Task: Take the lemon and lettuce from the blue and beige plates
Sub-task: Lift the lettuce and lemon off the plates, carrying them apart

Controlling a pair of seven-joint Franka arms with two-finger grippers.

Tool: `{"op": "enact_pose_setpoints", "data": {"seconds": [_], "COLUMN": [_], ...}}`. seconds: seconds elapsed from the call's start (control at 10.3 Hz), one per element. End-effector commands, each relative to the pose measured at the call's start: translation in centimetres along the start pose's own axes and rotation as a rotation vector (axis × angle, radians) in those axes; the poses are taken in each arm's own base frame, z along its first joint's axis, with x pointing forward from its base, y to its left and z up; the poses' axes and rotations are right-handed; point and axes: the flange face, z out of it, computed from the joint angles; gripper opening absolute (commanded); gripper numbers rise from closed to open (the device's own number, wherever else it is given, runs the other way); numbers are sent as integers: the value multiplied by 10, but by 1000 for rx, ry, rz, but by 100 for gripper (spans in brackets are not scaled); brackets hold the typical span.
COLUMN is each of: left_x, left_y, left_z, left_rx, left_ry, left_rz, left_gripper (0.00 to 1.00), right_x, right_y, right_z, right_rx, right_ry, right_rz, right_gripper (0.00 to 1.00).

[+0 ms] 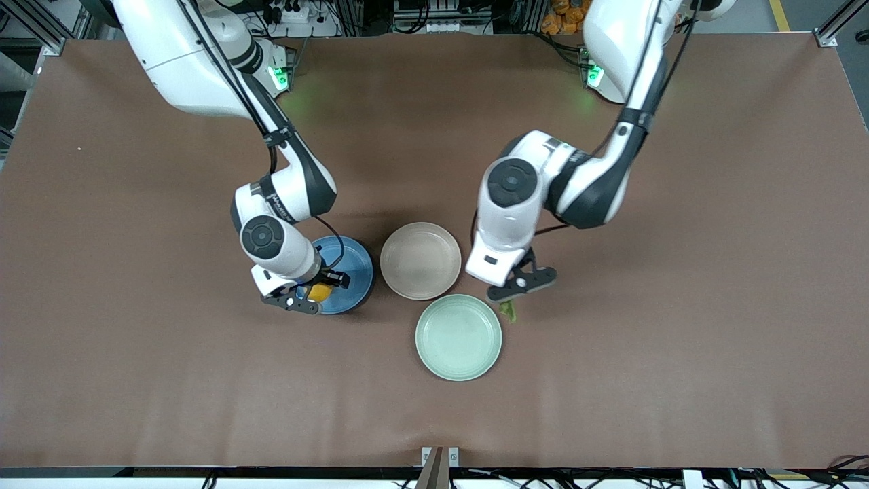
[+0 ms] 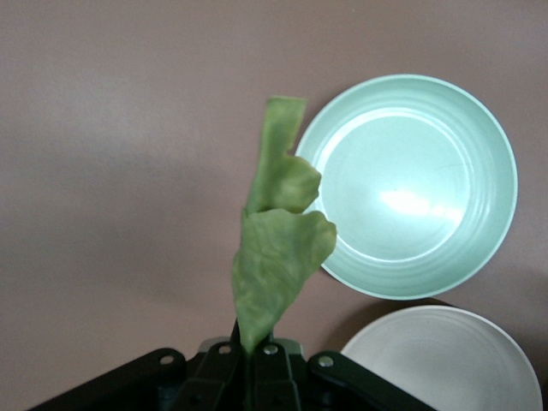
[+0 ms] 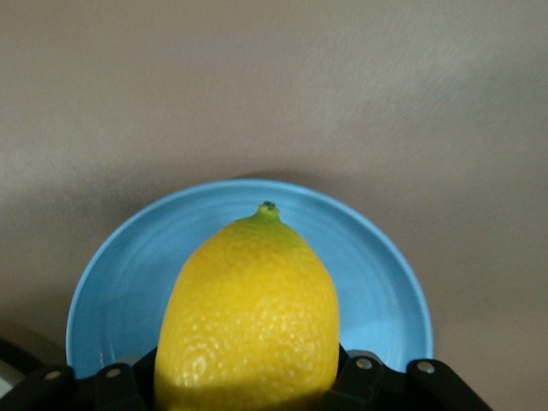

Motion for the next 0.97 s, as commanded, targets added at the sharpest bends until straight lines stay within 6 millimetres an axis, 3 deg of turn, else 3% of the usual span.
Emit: {"op": "enact_pose_setpoints", "data": {"seconds": [0.0,0.29,0.49,0.68,0.88], "left_x": [36,80,105,106,95], "left_y": [-41,-89,-126,-141,-149], "left_z": [-6,2,11,31,56], "left_rx": [-57,-59,-42,-18,9], "left_ry": [-73,-79,-107,-147,-186], "left_rz": [33,73,118,135,119], "left_gripper": [0,0,0,0,0], "right_x": [23,53,67,78,87], "right_y": [21,51,75,100,127], "right_z": [-21,-52,-62,-68,-71], "right_rx": [-6,-16,-18,-13,-12], "right_ry": [-14,-44,-62,-58,-76], "right_rz": [-53,-138,-192,-238,-280], "right_gripper": [50,50,50,50,50]}}
